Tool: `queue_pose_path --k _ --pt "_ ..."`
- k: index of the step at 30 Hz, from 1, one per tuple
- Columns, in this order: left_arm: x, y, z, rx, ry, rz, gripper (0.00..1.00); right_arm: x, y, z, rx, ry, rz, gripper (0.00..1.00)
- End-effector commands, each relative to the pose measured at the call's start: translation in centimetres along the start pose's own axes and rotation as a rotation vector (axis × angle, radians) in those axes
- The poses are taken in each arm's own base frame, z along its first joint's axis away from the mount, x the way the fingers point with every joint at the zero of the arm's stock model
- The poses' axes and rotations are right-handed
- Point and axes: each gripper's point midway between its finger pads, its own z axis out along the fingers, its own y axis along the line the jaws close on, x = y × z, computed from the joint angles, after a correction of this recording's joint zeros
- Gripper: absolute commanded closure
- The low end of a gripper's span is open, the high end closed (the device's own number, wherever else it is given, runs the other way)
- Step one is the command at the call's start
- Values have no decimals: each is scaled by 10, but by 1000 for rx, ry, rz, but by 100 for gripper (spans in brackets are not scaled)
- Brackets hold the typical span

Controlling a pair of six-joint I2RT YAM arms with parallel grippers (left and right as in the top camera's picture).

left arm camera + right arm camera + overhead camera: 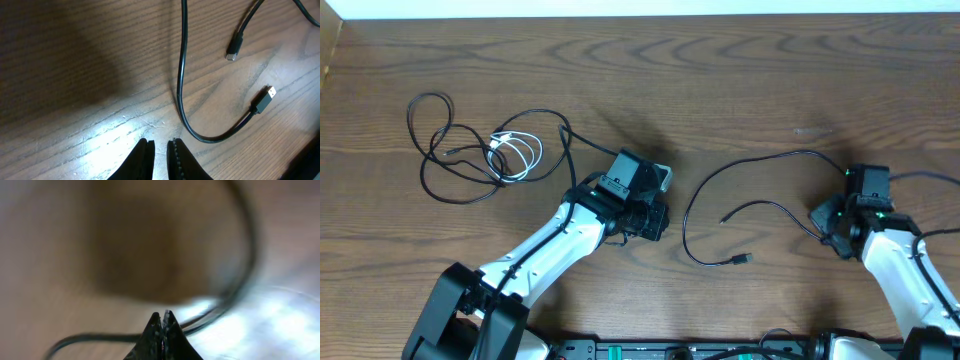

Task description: Untangle cables

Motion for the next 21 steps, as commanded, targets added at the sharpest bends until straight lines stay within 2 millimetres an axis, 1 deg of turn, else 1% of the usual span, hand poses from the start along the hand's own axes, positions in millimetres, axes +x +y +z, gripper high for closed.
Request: queue_pose_path --k 1,3,6,8,11,13,15,17,21 --pt "5 4 3 -13 14 1 85 -1 -21 4 102 -20 105 99" --pt "5 4 3 -13 14 1 85 14 -22 8 95 54 103 99" --pt "5 3 3 -12 14 1 85 29 -27 15 108 112 98 98" --pt "5 4 3 -13 14 1 85 39 -34 19 132 141 122 96" --pt "5 4 3 -13 14 1 85 53 -46 24 164 172 165 94" --pt "5 4 3 -12 14 1 85 66 -50 27 160 214 217 94" --pt "5 4 3 -13 14 1 85 79 -50 29 144 266 248 95" --pt "5 4 3 -13 14 1 85 92 -51 31 127 316 253 98" --pt "5 4 3 -13 14 1 85 111 -59 35 114 373 256 99"
